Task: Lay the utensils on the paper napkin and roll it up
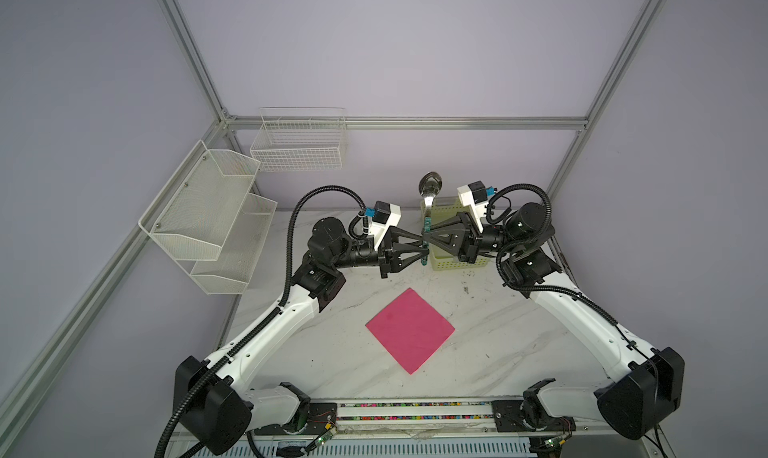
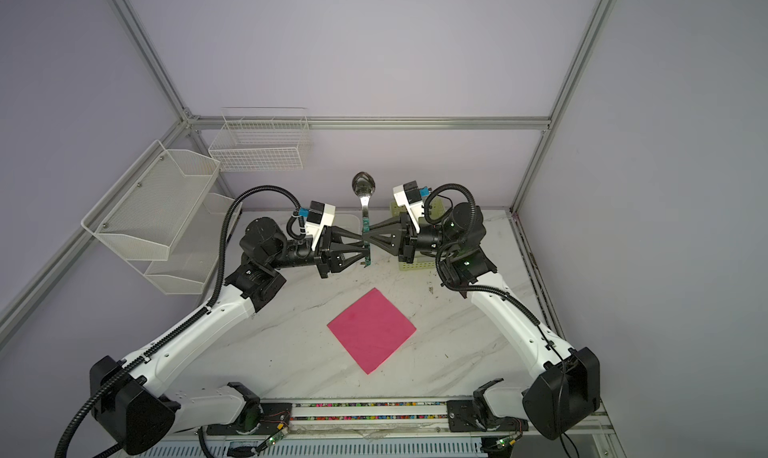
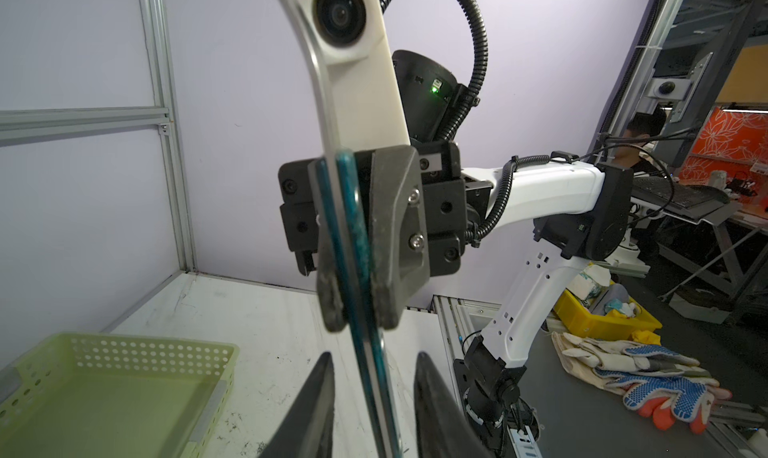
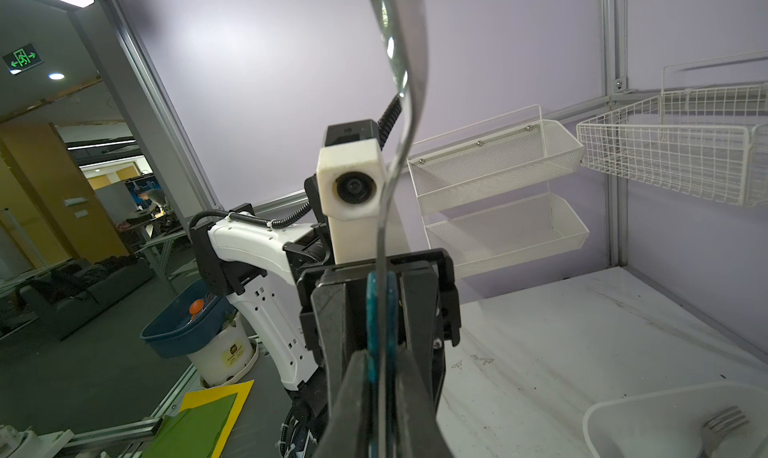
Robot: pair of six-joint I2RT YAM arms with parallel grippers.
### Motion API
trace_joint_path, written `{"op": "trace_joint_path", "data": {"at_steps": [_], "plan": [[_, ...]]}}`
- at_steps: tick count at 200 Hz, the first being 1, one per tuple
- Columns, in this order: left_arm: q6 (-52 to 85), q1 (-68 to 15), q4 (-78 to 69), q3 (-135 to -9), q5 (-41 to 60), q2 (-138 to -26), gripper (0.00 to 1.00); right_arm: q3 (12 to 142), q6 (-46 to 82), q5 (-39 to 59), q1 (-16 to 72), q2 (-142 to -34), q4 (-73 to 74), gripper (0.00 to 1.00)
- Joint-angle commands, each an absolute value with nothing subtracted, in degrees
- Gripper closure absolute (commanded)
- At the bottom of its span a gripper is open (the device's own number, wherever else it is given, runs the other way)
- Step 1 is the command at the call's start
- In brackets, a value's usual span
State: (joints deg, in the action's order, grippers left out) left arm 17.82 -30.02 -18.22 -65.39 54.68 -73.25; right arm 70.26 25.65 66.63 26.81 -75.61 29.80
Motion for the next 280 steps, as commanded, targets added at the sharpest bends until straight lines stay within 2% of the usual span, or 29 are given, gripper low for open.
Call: {"op": "trace_joint_path", "data": {"at_steps": [1, 118, 159, 172, 196, 211, 280], "plan": [[17.81, -29.83, -20.47, -63.63, 56.51, -71.70, 0.73, 72.27, 25.45, 66.15, 27.24, -75.07, 32.30, 1.00], [15.11, -29.80, -17.03, -66.24, 58.38, -73.48, 0.94, 73.48, 25.80, 66.57, 27.91, -76.18, 31.66, 1.00], [12.59, -29.84, -13.46, -66.93, 56.19, -73.49, 0.98, 73.97, 23.92, 63.55, 27.91, -75.77, 27.52, 1.00], [10.84, -29.70, -11.07, -67.74, 53.23, -73.77, 0.98, 74.90, 20.92, 59.46, 27.94, -75.31, 22.05, 0.77], [8.36, -29.62, -4.51, -71.60, 46.65, -75.68, 1.00, 75.48, 18.08, 51.81, 27.94, -74.68, 15.05, 0.58], [7.41, -29.62, -1.87, -72.63, 41.57, -76.02, 1.00, 75.59, 18.10, 46.53, 27.91, -74.47, 12.05, 0.52], [6.59, -29.62, 4.80, -75.37, 22.39, -77.32, 1.00, 74.76, 19.03, 29.77, 27.94, -74.78, 3.92, 0.49]]}}
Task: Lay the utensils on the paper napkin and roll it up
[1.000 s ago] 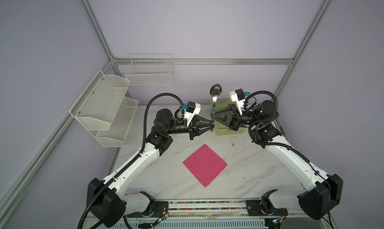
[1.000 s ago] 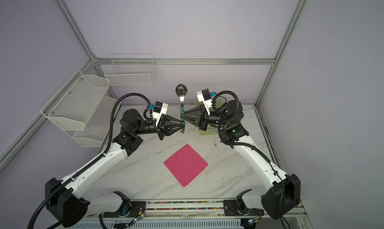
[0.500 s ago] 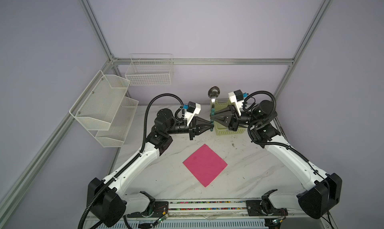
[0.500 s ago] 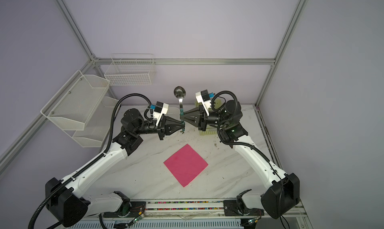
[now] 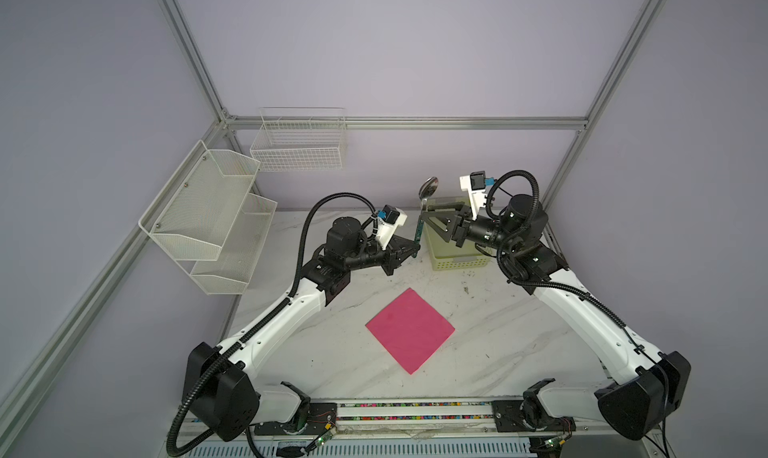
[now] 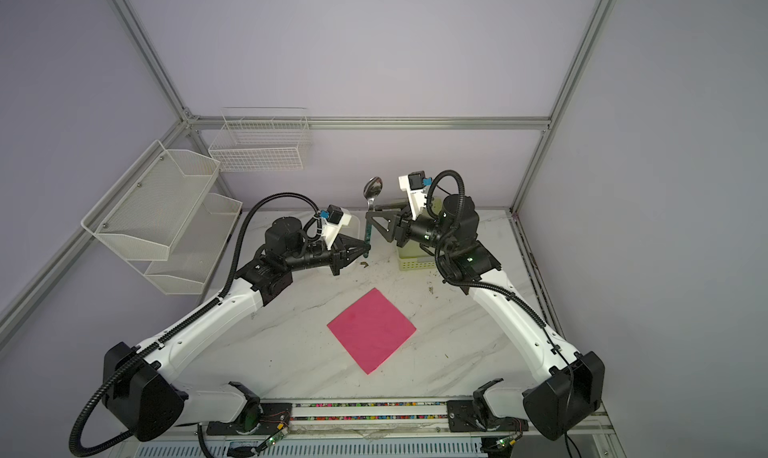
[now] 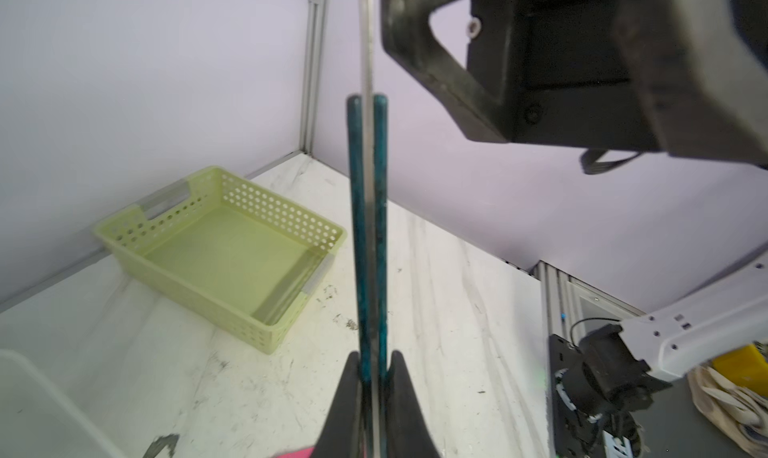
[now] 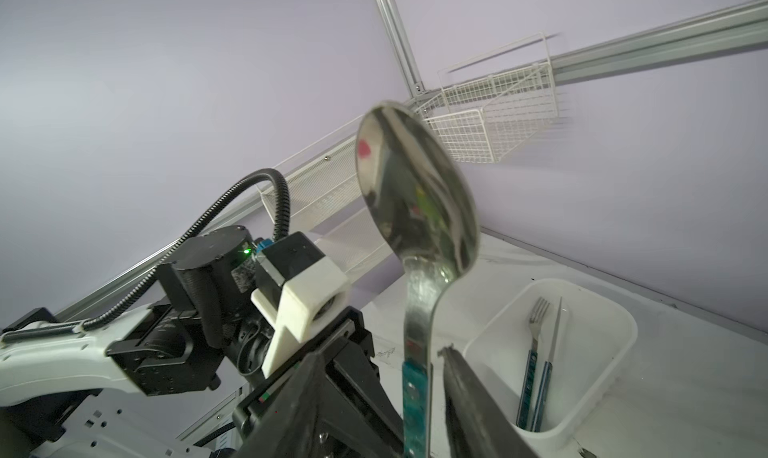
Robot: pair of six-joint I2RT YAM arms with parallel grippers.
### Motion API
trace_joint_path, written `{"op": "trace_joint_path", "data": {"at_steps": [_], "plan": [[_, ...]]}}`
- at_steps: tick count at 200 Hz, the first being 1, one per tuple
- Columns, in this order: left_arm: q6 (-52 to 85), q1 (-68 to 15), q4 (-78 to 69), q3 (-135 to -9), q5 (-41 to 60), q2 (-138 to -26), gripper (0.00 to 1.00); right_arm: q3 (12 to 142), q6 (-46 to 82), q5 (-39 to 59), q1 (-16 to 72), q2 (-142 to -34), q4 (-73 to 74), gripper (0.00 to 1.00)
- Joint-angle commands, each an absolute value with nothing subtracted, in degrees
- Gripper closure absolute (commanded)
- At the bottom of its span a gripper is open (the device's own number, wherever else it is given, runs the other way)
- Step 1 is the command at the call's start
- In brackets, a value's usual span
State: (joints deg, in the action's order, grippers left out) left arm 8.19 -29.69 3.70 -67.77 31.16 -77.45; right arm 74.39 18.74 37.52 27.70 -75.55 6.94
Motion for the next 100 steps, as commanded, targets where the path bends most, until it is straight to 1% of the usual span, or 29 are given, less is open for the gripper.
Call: {"op": "trace_joint_path", "data": {"at_steps": [1, 4, 7, 8, 14, 25, 34, 68, 100], "plan": [[6.59, -29.62, 4.91, -75.43, 22.18, -77.33, 1.00, 74.69, 19.14, 29.47, 27.90, -74.75, 3.98, 0.49], [6.76, -29.62, 5.06, -75.53, 21.68, -77.33, 1.00, 74.65, 19.43, 28.80, 27.93, -74.73, 4.04, 0.46], [6.77, -29.58, 5.21, -75.58, 21.13, -77.34, 1.00, 74.58, 19.71, 27.91, 27.95, -74.79, 4.04, 0.38], [6.81, -29.60, 5.24, -75.58, 20.98, -77.34, 1.00, 74.56, 19.87, 27.67, 27.95, -74.79, 4.04, 0.37], [7.06, -29.62, 5.42, -75.67, 20.14, -77.43, 1.00, 74.40, 21.25, 25.10, 28.20, -74.90, 3.56, 0.36], [7.67, -29.62, 5.60, -75.88, 19.13, -77.69, 1.00, 74.18, 24.82, 18.68, 28.54, -75.01, 2.12, 0.36], [8.15, -29.62, 6.33, -76.34, 18.82, -78.03, 1.00, 73.84, 27.37, 16.46, 28.83, -75.21, 1.83, 0.37], [9.64, -29.57, 7.72, -77.61, 17.32, -79.18, 1.00, 73.71, 30.07, 13.77, 31.03, -75.79, 3.47, 0.44], [10.19, -29.56, 8.67, -78.55, 17.68, -80.23, 1.00, 77.34, 29.89, 15.40, 32.64, -80.63, 1.12, 0.48]]}}
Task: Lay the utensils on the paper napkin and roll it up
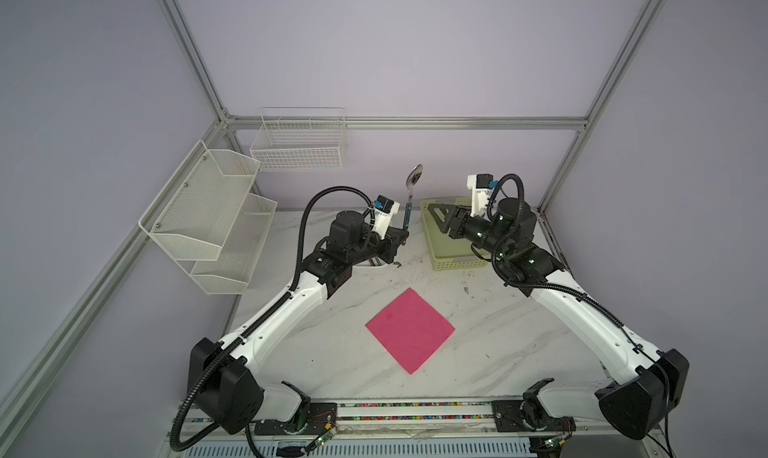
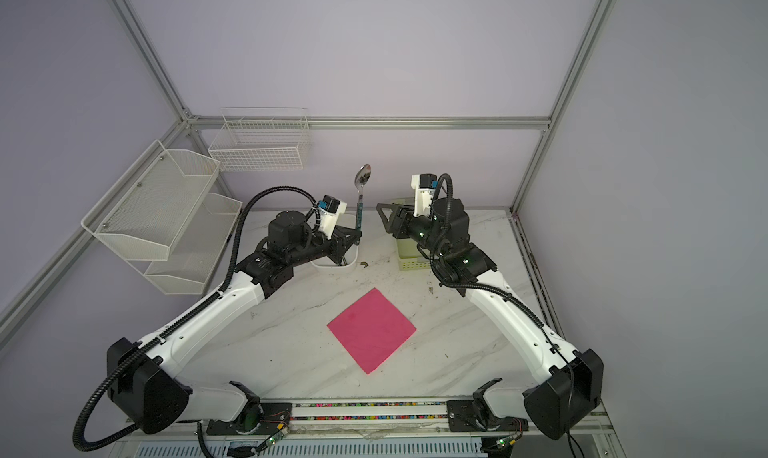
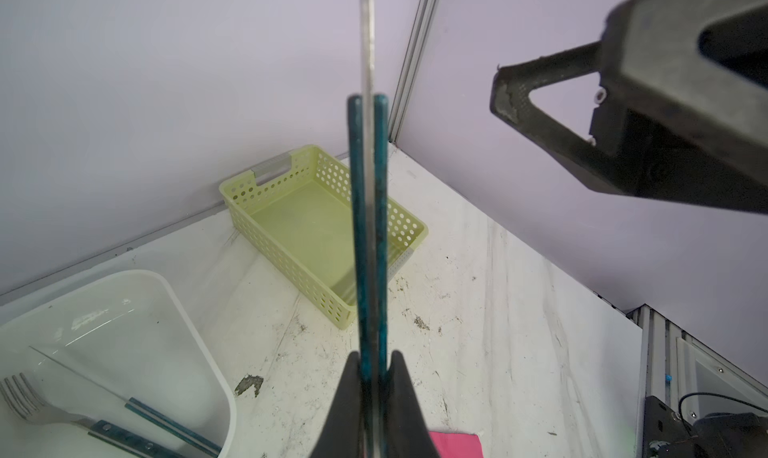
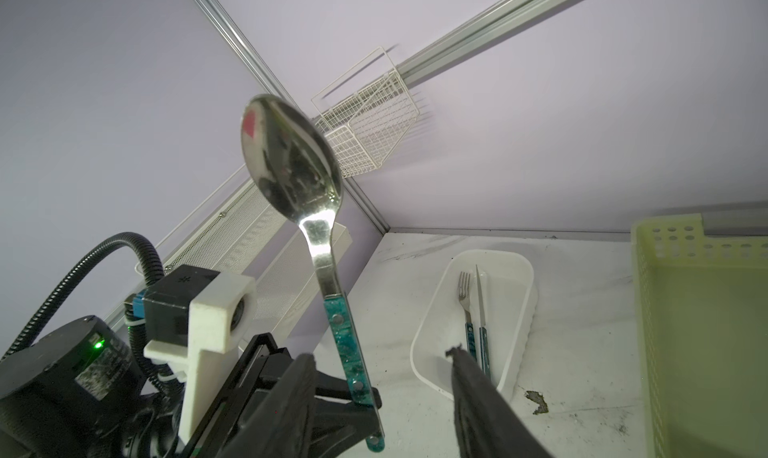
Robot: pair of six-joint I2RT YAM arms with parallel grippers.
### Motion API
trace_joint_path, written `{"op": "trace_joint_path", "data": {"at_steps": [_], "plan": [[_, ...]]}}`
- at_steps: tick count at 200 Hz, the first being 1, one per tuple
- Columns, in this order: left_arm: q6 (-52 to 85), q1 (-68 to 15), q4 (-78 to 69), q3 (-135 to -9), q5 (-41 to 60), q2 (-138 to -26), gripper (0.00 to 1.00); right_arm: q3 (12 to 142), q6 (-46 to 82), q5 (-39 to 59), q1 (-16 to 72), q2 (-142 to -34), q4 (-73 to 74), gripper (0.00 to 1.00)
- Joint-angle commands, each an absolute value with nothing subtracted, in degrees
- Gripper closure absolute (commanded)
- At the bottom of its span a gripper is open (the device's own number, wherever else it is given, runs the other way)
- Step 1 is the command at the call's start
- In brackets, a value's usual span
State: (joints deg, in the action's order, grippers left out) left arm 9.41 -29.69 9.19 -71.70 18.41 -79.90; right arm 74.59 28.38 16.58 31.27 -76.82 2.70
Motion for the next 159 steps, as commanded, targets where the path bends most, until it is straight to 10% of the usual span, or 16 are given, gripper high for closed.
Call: {"op": "trace_joint_path", "data": {"at_steps": [1, 159], "plan": [[10.28, -29.59, 8.73, -78.61, 17.76, -80.28, 1.00, 77.38, 29.89, 15.35, 32.71, -80.79, 1.09, 0.48], [10.89, -29.54, 10.70, -79.68, 19.06, -82.58, 1.00, 83.62, 31.17, 8.27, 36.82, -87.98, -0.06, 0.64]]}}
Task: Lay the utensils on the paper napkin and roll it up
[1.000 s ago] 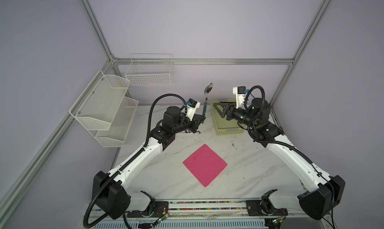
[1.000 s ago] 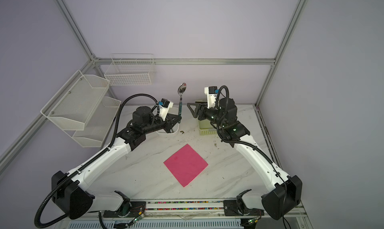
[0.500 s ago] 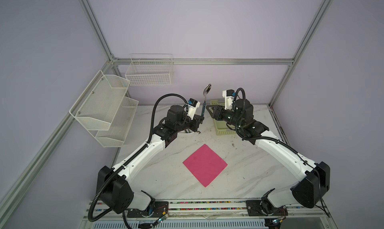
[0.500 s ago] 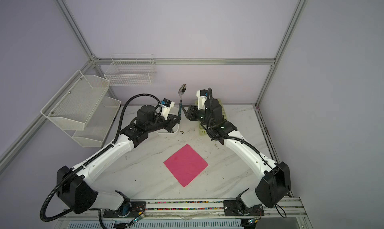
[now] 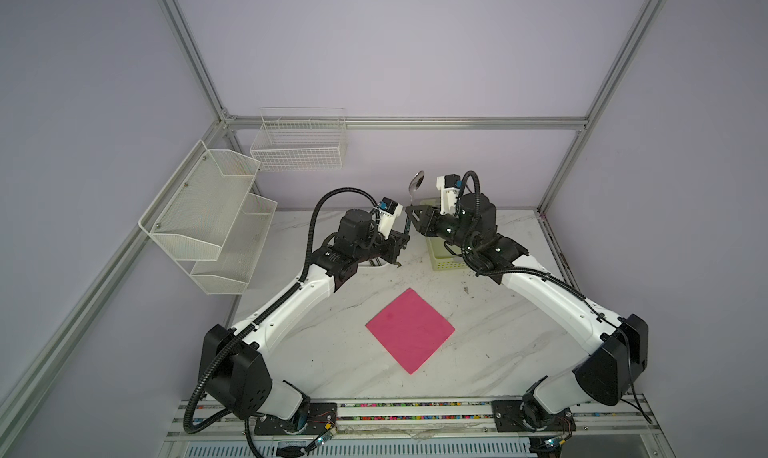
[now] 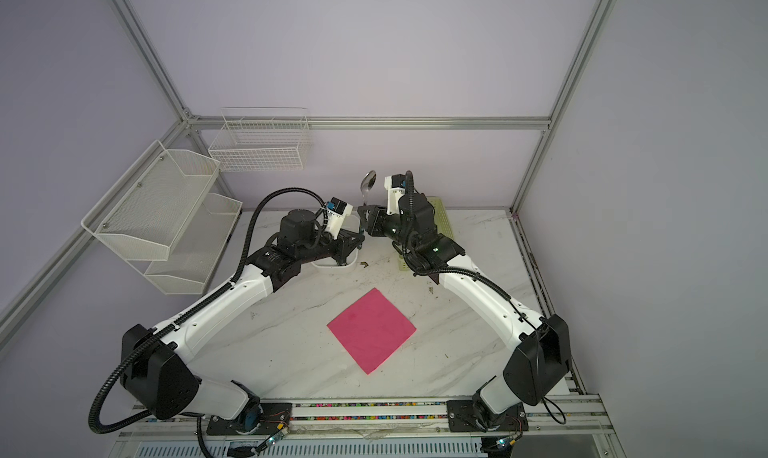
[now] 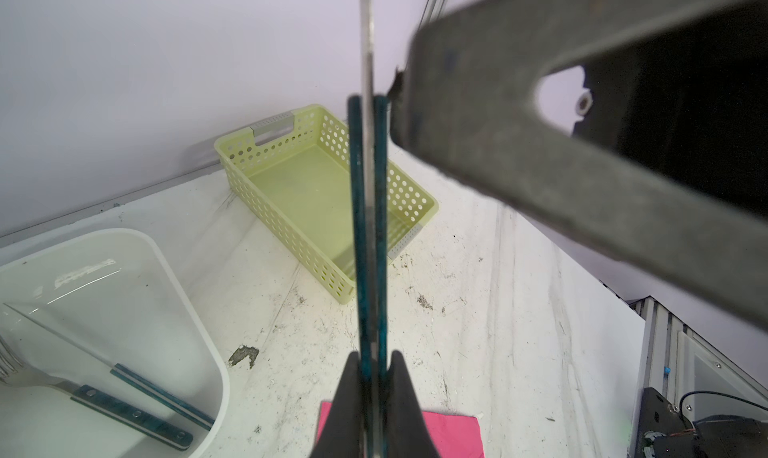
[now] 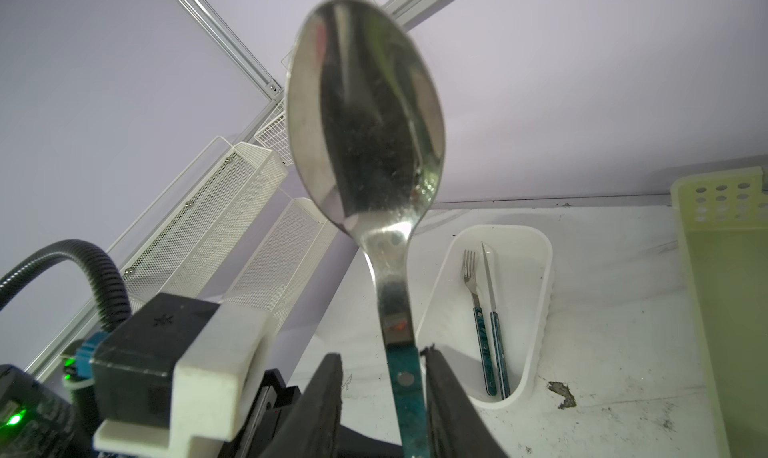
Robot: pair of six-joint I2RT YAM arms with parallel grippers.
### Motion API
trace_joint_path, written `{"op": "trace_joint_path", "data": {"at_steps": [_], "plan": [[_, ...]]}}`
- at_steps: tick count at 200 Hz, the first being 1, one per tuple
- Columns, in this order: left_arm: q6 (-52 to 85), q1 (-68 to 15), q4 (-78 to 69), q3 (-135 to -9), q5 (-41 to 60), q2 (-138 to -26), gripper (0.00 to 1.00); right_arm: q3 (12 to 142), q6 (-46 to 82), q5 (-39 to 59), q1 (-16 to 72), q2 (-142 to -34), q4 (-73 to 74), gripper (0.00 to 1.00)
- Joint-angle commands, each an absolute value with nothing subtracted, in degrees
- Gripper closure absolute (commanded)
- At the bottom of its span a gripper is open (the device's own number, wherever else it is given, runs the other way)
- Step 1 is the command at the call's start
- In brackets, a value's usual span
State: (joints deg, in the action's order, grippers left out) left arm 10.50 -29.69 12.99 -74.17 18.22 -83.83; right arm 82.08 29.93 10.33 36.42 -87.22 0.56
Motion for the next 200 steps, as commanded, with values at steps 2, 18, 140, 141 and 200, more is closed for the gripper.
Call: {"op": "trace_joint_path", "data": {"at_steps": [2, 18, 140, 141, 200], "plan": [[10.87, -29.53, 10.67, -79.64, 18.94, -82.54, 1.00, 83.59, 31.24, 8.13, 36.83, -88.05, -0.15, 0.64], [10.89, -29.53, 10.84, -79.77, 18.82, -82.41, 1.00, 83.11, 31.94, 7.48, 36.83, -88.13, -0.31, 0.65], [10.49, -29.53, 11.69, -80.42, 18.38, -82.44, 1.00, 82.27, 33.81, 11.52, 36.83, -88.94, 1.87, 0.78], [10.48, -29.53, 11.73, -80.42, 18.37, -82.44, 1.00, 82.27, 33.83, 11.52, 36.83, -88.90, 1.86, 0.78], [10.73, -29.53, 12.92, -80.85, 15.98, -82.71, 1.00, 82.30, 33.92, 10.46, 36.84, -88.23, 1.46, 0.72]]}}
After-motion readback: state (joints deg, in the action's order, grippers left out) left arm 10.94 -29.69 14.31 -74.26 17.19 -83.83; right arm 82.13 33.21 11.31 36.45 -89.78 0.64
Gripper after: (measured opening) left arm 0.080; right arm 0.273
